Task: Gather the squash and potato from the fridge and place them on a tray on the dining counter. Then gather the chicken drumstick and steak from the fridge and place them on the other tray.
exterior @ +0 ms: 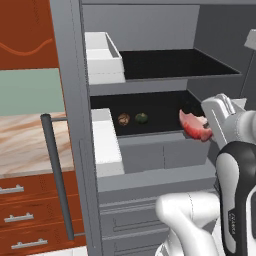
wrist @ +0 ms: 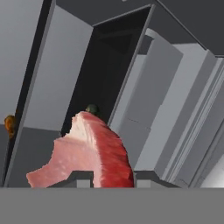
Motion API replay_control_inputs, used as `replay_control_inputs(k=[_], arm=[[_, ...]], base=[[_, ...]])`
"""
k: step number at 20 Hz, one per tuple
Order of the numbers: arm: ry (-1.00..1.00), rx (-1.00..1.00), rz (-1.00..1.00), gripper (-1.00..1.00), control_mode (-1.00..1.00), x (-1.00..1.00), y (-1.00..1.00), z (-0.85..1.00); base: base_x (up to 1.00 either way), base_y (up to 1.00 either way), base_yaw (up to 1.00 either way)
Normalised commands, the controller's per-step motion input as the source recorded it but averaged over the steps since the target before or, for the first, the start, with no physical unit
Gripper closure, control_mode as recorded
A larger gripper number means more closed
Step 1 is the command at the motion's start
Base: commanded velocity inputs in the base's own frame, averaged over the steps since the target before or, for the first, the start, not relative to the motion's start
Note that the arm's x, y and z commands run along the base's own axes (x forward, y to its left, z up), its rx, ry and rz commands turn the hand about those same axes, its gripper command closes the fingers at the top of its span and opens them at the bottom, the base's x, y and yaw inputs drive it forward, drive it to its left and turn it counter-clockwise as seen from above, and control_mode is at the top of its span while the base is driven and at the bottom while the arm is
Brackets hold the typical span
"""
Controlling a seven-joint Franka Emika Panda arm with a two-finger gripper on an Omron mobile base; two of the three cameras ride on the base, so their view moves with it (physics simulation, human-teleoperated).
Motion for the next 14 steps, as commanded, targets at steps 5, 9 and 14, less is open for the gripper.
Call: replay_control_inputs(k=[5, 9, 14], arm=[[0.0, 0.0, 0.0, 1.0, -1.0, 0.0, 0.0, -0.14], [0.0, 0.0, 0.0, 1.0, 1.0, 0.0, 0.0, -0.09], [0.0, 0.0, 0.0, 1.0, 1.0, 0.0, 0.0, 0.0]], base=[[0.0, 0.0, 0.0], [-0.01, 0.0, 0.0], [-0.15, 0.0, 0.0]])
